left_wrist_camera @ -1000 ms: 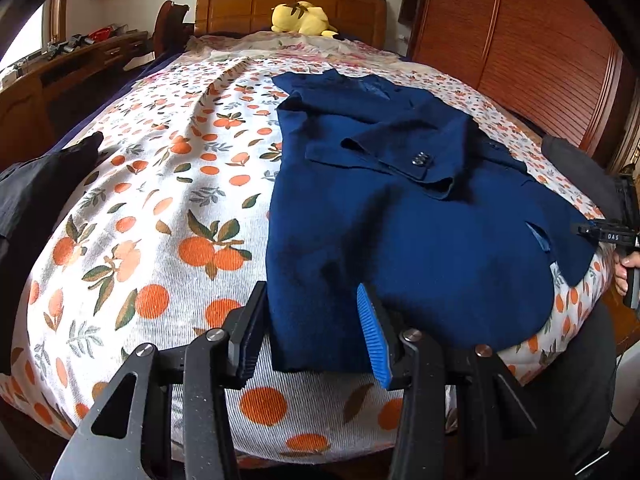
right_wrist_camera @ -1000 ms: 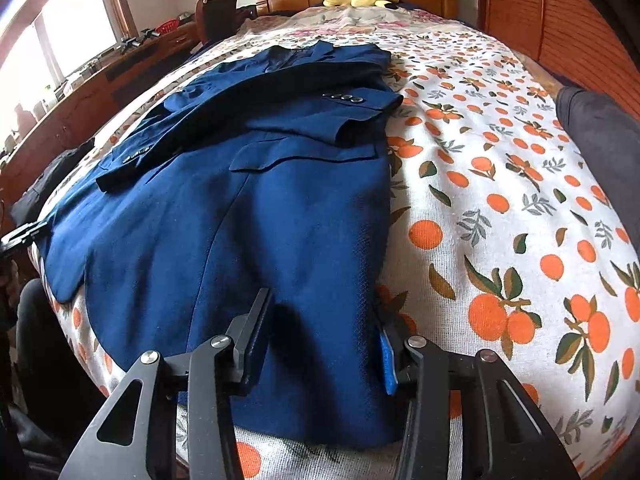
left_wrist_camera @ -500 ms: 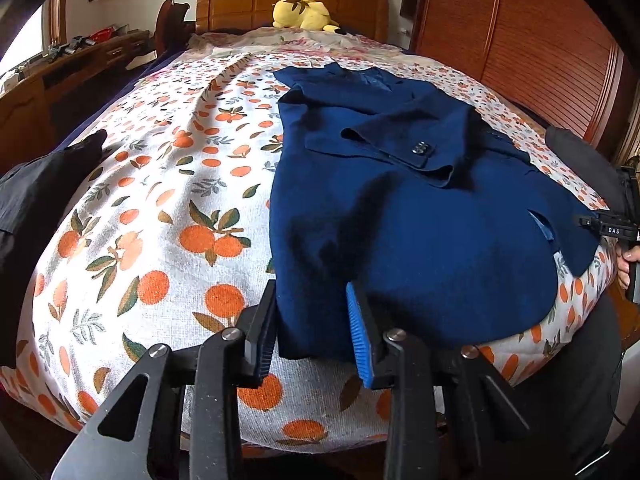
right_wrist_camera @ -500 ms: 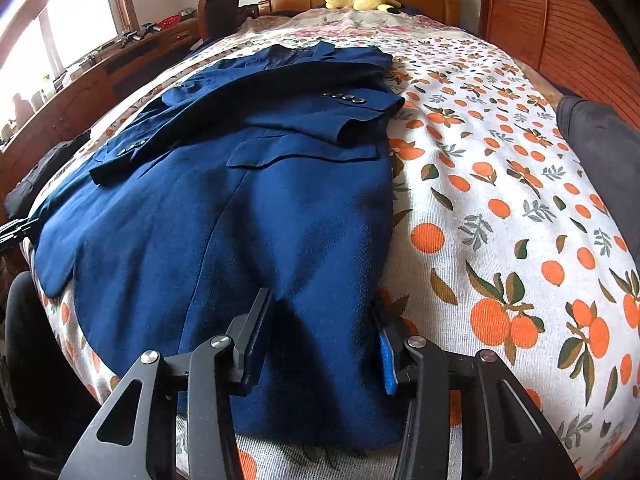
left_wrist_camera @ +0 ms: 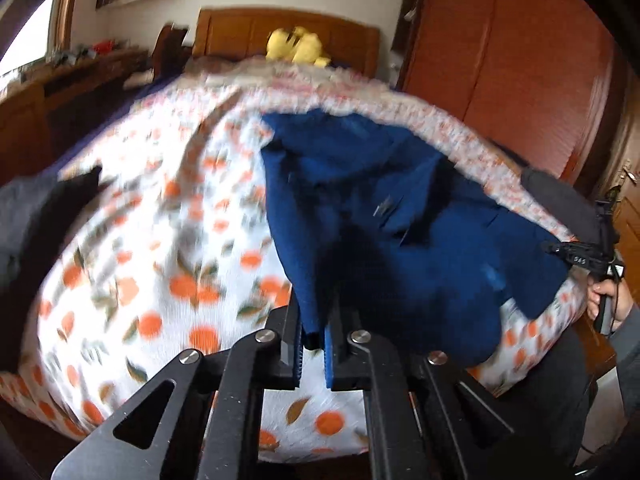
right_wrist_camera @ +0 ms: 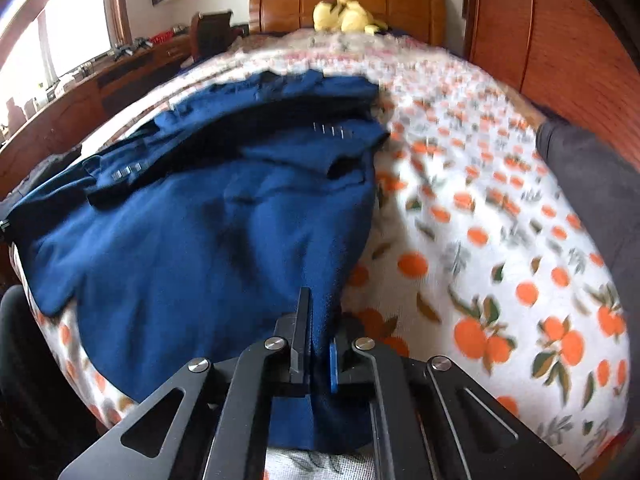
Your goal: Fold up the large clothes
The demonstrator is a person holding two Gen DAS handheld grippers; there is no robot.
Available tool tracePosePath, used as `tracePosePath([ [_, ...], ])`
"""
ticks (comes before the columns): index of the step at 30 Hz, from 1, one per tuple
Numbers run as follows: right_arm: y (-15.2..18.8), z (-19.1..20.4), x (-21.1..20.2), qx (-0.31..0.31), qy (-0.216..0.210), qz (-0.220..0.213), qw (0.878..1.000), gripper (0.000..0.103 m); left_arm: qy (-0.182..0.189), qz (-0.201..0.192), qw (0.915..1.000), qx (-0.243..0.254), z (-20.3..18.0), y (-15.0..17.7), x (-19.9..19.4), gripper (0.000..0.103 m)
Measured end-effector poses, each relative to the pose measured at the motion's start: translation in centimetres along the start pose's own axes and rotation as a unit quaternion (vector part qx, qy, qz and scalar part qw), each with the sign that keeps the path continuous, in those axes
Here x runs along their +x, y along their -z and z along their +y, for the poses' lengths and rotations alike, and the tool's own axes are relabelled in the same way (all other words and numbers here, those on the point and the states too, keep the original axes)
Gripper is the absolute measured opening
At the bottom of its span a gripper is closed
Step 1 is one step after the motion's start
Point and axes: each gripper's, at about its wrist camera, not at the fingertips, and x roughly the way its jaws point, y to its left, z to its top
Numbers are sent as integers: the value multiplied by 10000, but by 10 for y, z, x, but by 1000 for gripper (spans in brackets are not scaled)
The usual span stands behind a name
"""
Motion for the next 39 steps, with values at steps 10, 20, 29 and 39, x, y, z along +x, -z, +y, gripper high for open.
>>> tracePosePath([
  [10, -51, 16, -95, 121, -437, -1180, 9920, 4, 250, -1013, 9922, 686, -52, -84, -69, 7],
  [20, -60, 32, -245, -333, -557, -2284, 9714, 4, 336, -2042, 9747, 844, -75, -125, -201, 7],
  [29, -35, 29, -314, -564, -657, -2710, 9587, 4, -24, -2375, 9683, 773, -66, -127, -230, 7],
  [39, -36, 6, -150, -305, -499, -1512, 9868, 4, -508, -1252, 9901, 374, -22, -125, -73, 7],
])
